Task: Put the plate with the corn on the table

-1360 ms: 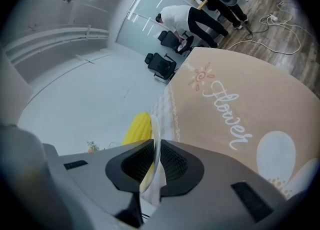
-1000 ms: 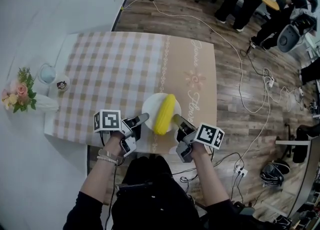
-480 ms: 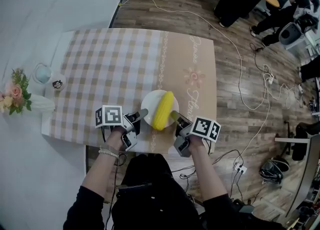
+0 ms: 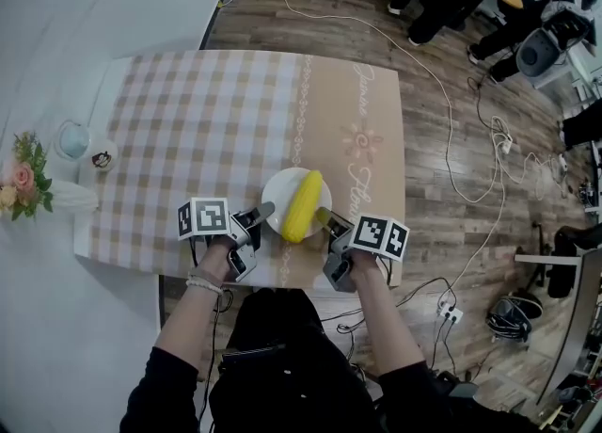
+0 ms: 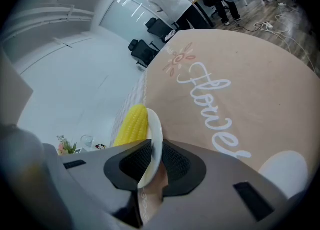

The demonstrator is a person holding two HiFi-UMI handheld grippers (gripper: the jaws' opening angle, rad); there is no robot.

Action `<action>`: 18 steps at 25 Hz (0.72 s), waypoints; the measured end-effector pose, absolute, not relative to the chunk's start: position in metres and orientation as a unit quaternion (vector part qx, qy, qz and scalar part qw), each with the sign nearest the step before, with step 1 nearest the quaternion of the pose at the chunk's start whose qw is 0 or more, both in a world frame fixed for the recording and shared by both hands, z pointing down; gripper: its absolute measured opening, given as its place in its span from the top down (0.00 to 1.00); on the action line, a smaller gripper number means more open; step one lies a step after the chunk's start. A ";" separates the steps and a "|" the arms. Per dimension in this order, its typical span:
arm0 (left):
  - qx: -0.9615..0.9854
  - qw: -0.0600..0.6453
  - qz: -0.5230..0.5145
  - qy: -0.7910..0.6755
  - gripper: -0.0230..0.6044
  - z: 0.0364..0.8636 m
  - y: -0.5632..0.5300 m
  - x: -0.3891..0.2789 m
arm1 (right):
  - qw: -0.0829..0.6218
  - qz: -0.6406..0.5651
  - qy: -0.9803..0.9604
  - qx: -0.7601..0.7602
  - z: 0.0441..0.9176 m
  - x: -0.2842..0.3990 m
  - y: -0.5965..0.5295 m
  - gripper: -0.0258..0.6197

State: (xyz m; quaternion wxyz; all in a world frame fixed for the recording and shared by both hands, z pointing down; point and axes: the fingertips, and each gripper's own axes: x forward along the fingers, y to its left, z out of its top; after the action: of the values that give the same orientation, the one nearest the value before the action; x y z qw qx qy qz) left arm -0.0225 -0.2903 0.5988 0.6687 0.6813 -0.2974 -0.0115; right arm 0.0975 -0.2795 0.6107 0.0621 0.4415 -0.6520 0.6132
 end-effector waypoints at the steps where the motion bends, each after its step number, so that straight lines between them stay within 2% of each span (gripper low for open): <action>1: 0.683 0.667 -0.008 -0.298 0.93 0.600 -0.291 -0.022 | 0.066 0.613 -0.652 0.442 0.612 0.098 -0.279 0.81; 18: 0.675 0.669 0.001 -0.310 0.93 0.607 -0.295 -0.024 | 0.119 0.597 -0.666 0.430 0.616 0.101 -0.272 0.83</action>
State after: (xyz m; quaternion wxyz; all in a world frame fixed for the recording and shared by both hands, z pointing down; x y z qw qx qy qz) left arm -0.0244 -0.2951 0.6074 0.6695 0.6750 -0.3103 0.0007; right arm 0.1013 -0.2721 0.6161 0.1193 0.4303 -0.6662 0.5973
